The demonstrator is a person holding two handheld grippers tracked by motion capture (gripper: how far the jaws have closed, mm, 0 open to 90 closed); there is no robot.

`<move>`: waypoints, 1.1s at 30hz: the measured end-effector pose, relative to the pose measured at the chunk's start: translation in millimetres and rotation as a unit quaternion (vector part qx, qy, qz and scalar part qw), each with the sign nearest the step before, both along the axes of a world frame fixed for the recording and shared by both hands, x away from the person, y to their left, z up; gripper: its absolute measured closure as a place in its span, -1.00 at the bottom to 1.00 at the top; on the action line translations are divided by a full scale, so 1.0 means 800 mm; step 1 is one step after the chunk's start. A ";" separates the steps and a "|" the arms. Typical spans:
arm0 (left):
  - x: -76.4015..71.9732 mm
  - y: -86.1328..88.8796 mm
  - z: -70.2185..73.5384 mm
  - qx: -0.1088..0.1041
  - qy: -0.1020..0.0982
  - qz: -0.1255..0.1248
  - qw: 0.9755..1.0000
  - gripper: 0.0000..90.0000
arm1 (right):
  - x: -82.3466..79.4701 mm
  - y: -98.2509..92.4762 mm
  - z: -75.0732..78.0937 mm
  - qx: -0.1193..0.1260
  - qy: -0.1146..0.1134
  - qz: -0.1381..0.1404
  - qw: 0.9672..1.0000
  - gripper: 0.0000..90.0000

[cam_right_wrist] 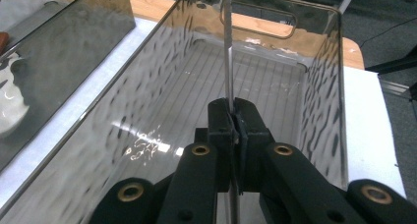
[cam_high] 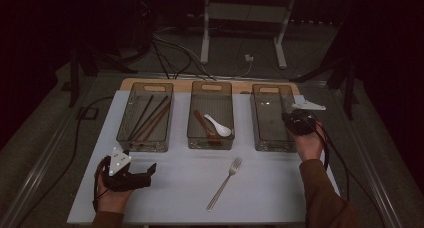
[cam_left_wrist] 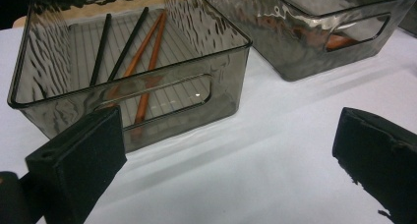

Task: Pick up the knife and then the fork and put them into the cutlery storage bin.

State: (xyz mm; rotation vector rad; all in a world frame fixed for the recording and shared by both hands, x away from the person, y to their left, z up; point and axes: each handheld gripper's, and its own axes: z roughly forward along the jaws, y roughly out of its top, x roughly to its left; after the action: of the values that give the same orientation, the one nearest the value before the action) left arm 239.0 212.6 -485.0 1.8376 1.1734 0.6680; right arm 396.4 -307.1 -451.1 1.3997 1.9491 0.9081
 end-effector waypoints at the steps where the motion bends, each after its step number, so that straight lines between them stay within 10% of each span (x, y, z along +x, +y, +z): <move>1: 0.000 0.000 0.000 -0.001 0.000 0.000 1.000 -0.98 | 0.001 0.001 -0.001 0.000 0.001 0.001 1.000 0.95; 19: 0.000 0.001 0.000 -0.001 0.000 0.002 1.000 -0.98 | 0.005 0.008 -0.007 0.016 0.016 -0.001 1.000 0.85; 33: 0.000 0.000 -0.001 0.000 0.001 0.001 1.000 -0.98 | -0.010 0.012 0.004 0.048 0.007 0.001 0.999 -0.64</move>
State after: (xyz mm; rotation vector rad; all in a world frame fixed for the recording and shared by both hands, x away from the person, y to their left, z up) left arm 238.9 212.6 -485.6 1.8372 1.1771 0.6663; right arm 388.4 -297.2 -447.9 1.4612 1.9395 1.0066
